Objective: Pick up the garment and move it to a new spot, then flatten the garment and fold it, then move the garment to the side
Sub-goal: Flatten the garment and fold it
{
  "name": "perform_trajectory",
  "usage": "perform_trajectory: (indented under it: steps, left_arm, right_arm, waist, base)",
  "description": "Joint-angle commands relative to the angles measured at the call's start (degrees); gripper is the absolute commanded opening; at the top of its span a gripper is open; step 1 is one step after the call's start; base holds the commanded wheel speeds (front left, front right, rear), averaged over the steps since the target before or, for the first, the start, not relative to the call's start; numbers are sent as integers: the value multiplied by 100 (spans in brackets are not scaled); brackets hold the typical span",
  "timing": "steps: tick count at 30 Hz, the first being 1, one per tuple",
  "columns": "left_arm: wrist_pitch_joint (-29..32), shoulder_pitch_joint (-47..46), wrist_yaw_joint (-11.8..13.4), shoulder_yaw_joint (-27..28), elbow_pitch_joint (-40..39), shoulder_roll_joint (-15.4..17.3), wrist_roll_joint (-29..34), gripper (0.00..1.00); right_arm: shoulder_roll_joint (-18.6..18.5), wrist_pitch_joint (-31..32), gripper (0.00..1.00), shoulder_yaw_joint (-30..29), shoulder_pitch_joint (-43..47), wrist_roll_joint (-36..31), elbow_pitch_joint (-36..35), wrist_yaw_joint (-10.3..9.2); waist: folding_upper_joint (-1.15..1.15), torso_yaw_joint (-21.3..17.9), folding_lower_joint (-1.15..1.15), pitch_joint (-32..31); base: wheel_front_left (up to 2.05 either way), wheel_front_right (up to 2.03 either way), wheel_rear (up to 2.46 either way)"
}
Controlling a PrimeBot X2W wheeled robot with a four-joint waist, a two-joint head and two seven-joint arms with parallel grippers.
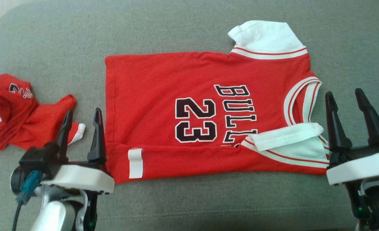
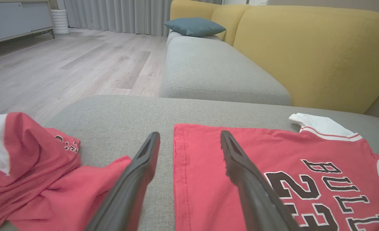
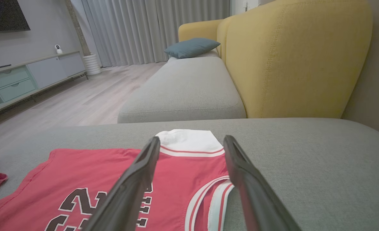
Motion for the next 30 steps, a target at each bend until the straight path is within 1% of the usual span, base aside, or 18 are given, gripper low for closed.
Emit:
perform_trajectory:
  steps: [1,3,5,7,10,13,18,22,25,26,27,28,29,30]
  left_arm:
    - [-30,-330,17,181,-159,117,66,100]
    - [0,-454,3,150,-123,148,118,100]
    - [60,-656,-86,111,7,201,135,100]
    - [120,-968,-214,36,199,207,134,100]
    - [236,-1554,-484,-71,702,130,1,100]
    - [290,-2204,-741,-87,1460,12,-188,100]
    - [380,-3196,-1144,-98,3029,-43,-371,100]
    - [406,-3818,-1319,-28,4141,-27,-479,100]
    - [418,-4132,-1459,-4,4762,-48,-568,100]
    - [424,-4212,-1504,-4,4926,-62,-596,98]
    - [425,-4281,-1550,-14,5068,-73,-611,49]
    - [405,-4339,-1599,-10,5195,-81,-638,4]
    - [382,-4386,-1641,-20,5315,-76,-643,0]
    - [336,-4427,-1681,-45,5413,-72,-630,0]
  right_arm:
    - [-54,-65,100,107,-184,22,-174,42]
    - [-36,-88,100,95,-203,38,-154,42]
    - [-22,-103,100,76,-234,51,-154,42]
    - [-11,-114,100,63,-270,54,-160,42]
    - [14,-134,100,71,-332,56,-173,42]
    - [44,-147,100,107,-401,77,-152,42]
    - [78,-215,100,252,-563,124,-28,42]
    - [97,-254,100,317,-655,171,91,42]
    - [106,-286,100,325,-682,207,184,42]
    - [108,-291,100,317,-682,212,214,42]
    - [107,-298,100,308,-683,219,239,42]
    - [106,-301,100,297,-684,231,264,42]
    - [99,-297,100,292,-685,240,293,42]
    - [93,-275,100,298,-684,252,319,42]
  waist:
    - [0,7,0,31]
    - [0,9,0,104]
    - [0,5,0,220]
    - [0,5,0,360]
    - [0,-25,0,585]
    - [0,-83,0,788]
    - [0,-255,0,1052]
    - [0,-382,0,1201]
    - [0,-433,0,1247]
    - [0,-442,0,1253]
    - [0,-445,0,1258]
    - [0,-446,0,1260]
    - [0,-448,0,1256]
    - [0,-446,0,1251]
  base:
    - [0,0,0]
    - [0,0,0]
    - [0,0,0]
    - [0,0,0]
    - [0,0,0]
    - [0,0,0]
    - [0,0,0]
    - [0,0,0]
    - [0,0,0]
    - [0,0,0]
    - [0,0,0]
    - [0,0,0]
    - [0,0,0]
    - [0,0,0]
